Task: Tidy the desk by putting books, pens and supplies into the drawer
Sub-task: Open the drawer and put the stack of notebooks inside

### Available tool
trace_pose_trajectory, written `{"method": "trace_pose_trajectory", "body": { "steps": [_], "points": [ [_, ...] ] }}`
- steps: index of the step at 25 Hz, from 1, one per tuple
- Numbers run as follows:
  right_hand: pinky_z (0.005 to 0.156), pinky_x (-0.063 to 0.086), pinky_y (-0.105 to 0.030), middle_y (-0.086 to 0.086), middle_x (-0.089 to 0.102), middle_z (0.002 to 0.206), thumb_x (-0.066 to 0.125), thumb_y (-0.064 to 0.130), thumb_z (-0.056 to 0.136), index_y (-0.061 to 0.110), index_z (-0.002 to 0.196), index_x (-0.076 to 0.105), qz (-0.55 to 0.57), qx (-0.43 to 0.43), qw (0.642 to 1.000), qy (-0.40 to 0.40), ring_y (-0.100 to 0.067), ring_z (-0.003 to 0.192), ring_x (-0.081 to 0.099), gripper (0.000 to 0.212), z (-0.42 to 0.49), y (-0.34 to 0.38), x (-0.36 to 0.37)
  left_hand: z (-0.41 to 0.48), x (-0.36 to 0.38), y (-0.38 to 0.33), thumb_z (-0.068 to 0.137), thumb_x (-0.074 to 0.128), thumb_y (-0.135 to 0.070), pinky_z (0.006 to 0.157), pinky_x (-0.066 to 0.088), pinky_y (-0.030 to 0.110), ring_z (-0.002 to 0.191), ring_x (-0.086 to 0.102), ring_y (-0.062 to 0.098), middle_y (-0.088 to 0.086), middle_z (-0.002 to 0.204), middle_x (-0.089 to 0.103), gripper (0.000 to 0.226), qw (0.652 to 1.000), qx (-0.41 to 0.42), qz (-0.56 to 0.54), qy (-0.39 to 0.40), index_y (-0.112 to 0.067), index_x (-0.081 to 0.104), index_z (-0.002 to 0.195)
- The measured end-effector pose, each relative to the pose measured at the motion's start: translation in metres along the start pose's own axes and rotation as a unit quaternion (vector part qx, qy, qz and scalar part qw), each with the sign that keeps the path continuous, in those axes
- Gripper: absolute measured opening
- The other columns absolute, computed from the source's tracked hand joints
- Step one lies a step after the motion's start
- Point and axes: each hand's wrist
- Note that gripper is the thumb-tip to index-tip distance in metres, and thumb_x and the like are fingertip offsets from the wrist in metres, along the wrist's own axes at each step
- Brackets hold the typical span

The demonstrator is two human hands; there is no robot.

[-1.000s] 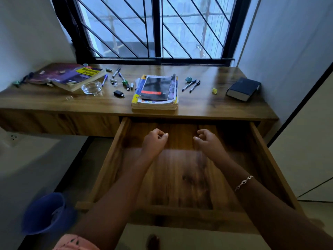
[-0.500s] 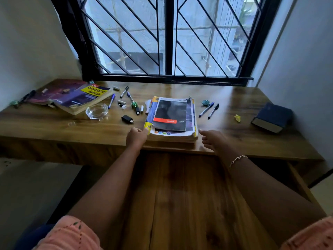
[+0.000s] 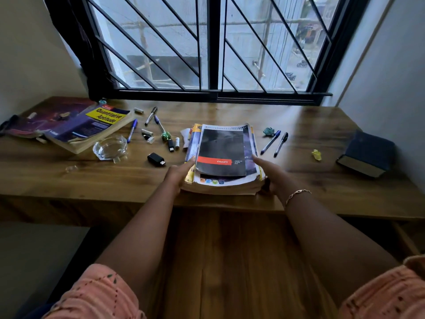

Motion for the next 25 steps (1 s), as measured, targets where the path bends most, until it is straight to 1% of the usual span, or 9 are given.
{"method": "trace_pose_trajectory", "body": {
  "steps": [3, 7, 9, 11, 13, 17, 19, 23, 25],
  "points": [
    [0.049, 0.052, -0.028, -0.010, 0.057, 0.114, 0.072, 0.053, 0.070, 0.016, 0.126, 0.050, -0.030, 0.016, 0.999, 0.023, -0.022, 0.074, 0.057, 0.071, 0.006, 0.003, 0.002, 0.004, 0.005, -0.008, 0.082, 0.067, -0.041, 0.084, 0.037, 0.030, 0.120, 0.048, 0.029, 0.017, 0.140, 0.044, 0.079, 0.999, 0.004, -0.023, 0.028, 0.003, 0.034, 0.139],
    [0.046, 0.049, -0.026, -0.005, 0.049, 0.077, 0.069, 0.051, 0.073, 0.014, 0.124, 0.050, -0.070, -0.014, 0.997, -0.001, -0.016, 0.061, 0.049, 0.066, 0.011, 0.005, 0.006, 0.011, 0.007, -0.009, 0.078, 0.070, -0.044, 0.084, 0.035, 0.031, 0.124, 0.043, 0.029, 0.015, 0.142, 0.040, 0.087, 0.998, 0.006, 0.022, 0.052, 0.001, 0.030, 0.140],
    [0.046, 0.051, -0.027, -0.007, 0.054, 0.074, 0.066, 0.049, 0.076, 0.015, 0.117, 0.050, -0.026, -0.002, 1.000, 0.014, -0.020, 0.055, 0.057, 0.055, 0.010, 0.008, 0.003, 0.010, 0.009, -0.010, 0.078, 0.072, -0.038, 0.075, 0.040, 0.027, 0.100, 0.055, 0.021, 0.011, 0.124, 0.054, 0.075, 0.997, 0.008, 0.024, 0.071, -0.001, 0.041, 0.135],
    [0.045, 0.052, -0.026, -0.006, 0.065, 0.066, 0.063, 0.049, 0.079, 0.017, 0.108, 0.055, 0.017, 0.010, 0.999, 0.049, -0.019, 0.046, 0.063, 0.044, 0.010, 0.008, -0.004, 0.007, 0.009, -0.009, 0.079, 0.073, -0.030, 0.058, 0.041, 0.023, 0.072, 0.056, 0.012, 0.003, 0.092, 0.062, 0.058, 0.996, 0.011, 0.000, 0.085, -0.002, 0.051, 0.125],
    [0.046, 0.051, -0.024, -0.004, 0.067, 0.061, 0.057, 0.050, 0.083, 0.016, 0.098, 0.060, 0.041, 0.012, 0.995, 0.093, -0.018, 0.046, 0.064, 0.037, 0.014, 0.002, -0.012, 0.004, 0.005, -0.001, 0.078, 0.074, -0.027, 0.054, 0.047, 0.025, 0.066, 0.060, 0.015, 0.005, 0.083, 0.064, 0.054, 0.995, 0.002, -0.022, 0.101, -0.002, 0.054, 0.121],
    [0.064, 0.053, -0.029, -0.008, 0.070, 0.091, 0.072, 0.045, 0.069, 0.013, 0.116, 0.063, 0.006, 0.008, 0.992, 0.126, -0.021, 0.068, 0.065, 0.058, 0.017, -0.014, -0.015, -0.006, -0.005, 0.019, 0.075, 0.076, -0.027, 0.050, 0.054, 0.024, 0.065, 0.066, 0.019, 0.013, 0.092, 0.068, 0.058, 0.991, -0.011, -0.033, 0.131, -0.005, 0.051, 0.123],
    [0.067, 0.053, -0.028, -0.009, 0.071, 0.092, 0.078, 0.039, 0.059, 0.011, 0.114, 0.065, -0.006, 0.019, 0.989, 0.148, -0.020, 0.066, 0.065, 0.064, 0.009, -0.020, -0.013, -0.013, -0.009, 0.024, 0.075, 0.076, -0.024, 0.045, 0.051, 0.022, 0.057, 0.067, 0.016, 0.014, 0.093, 0.068, 0.058, 0.989, -0.020, -0.043, 0.143, -0.005, 0.051, 0.124],
    [0.051, 0.055, -0.018, -0.007, 0.072, 0.069, 0.065, 0.013, 0.081, -0.002, 0.103, 0.063, -0.028, -0.023, 0.991, 0.127, -0.016, 0.055, 0.067, 0.027, -0.016, -0.030, -0.014, -0.033, -0.012, 0.034, 0.076, 0.071, -0.004, 0.044, 0.053, 0.025, 0.048, 0.066, 0.017, 0.017, 0.084, 0.065, 0.050, 0.983, -0.008, -0.100, 0.154, 0.011, 0.052, 0.120],
    [0.050, 0.056, -0.020, -0.005, 0.071, 0.061, 0.064, 0.005, 0.082, -0.006, 0.106, 0.060, -0.038, -0.062, 0.993, 0.091, -0.014, 0.051, 0.068, 0.027, -0.026, -0.039, -0.017, -0.046, -0.013, 0.040, 0.076, 0.070, 0.000, 0.047, 0.054, 0.025, 0.052, 0.067, 0.016, 0.015, 0.081, 0.065, 0.044, 0.984, 0.018, -0.096, 0.146, 0.012, 0.053, 0.114]
  ]
}}
Point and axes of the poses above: each hand's wrist, its own z-axis towards the middle knuckle, its own x-axis out of the palm, y = z × x
